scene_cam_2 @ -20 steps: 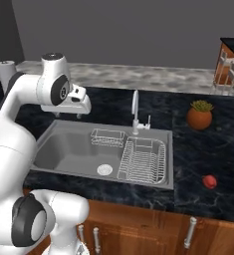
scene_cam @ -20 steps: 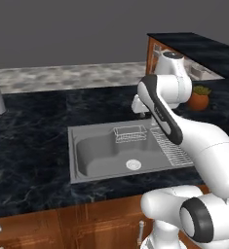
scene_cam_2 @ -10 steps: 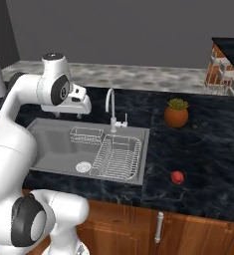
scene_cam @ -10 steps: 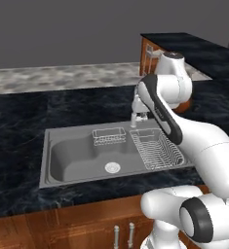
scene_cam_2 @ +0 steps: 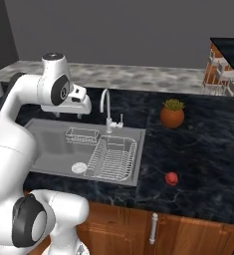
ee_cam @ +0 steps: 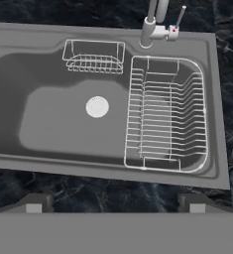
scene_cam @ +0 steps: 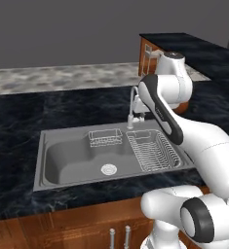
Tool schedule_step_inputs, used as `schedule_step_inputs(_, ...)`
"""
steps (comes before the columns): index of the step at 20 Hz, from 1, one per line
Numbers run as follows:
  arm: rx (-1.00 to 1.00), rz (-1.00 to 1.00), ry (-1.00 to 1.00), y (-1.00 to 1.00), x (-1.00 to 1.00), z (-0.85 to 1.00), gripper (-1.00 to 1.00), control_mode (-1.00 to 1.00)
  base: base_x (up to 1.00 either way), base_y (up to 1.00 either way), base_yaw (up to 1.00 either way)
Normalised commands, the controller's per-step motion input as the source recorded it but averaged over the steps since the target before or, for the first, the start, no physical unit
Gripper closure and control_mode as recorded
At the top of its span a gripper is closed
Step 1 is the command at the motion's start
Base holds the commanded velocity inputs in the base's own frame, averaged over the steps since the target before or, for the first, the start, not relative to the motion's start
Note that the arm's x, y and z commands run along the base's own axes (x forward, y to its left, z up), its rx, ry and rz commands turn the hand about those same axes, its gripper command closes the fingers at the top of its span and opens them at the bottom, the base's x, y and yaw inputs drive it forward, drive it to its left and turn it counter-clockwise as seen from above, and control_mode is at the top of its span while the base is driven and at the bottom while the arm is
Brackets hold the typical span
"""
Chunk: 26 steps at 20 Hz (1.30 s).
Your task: Turn on the sink faucet. Then move the bell pepper from the counter to the sink. Turn off the sink. Move the vegetable from the sink to the pot next to the stove. Finally move the pot to the front center burner.
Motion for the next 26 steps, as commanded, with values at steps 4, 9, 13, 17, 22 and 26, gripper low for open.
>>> schedule_step_inputs(4, 0.00, 0.00, 0.00, 0.00, 0.00, 0.00, -1.00, 1.00, 0.33, -0.16, 0.00)
schedule_step_inputs(9, 0.00, 0.00, 0.00, 0.00, 0.00, 0.00, -1.00, 1.00, 0.35, -0.24, 0.00)
schedule_step_inputs(13, 0.00, 0.00, 0.00, 0.00, 0.00, 0.00, -1.00, 1.00, 0.37, -0.25, 0.00)
schedule_step_inputs(17, 0.00, 0.00, 0.00, 0.00, 0.00, 0.00, -1.00, 1.00, 0.31, -0.50, 0.00)
schedule_step_inputs(22, 0.00, 0.00, 0.00, 0.00, 0.00, 0.00, -1.00, 1.00, 0.22, -0.48, -0.01)
schedule_step_inputs(26, 0.00, 0.00, 0.00, 0.00, 0.00, 0.00, -1.00, 1.00, 0.24, -0.39, -0.04)
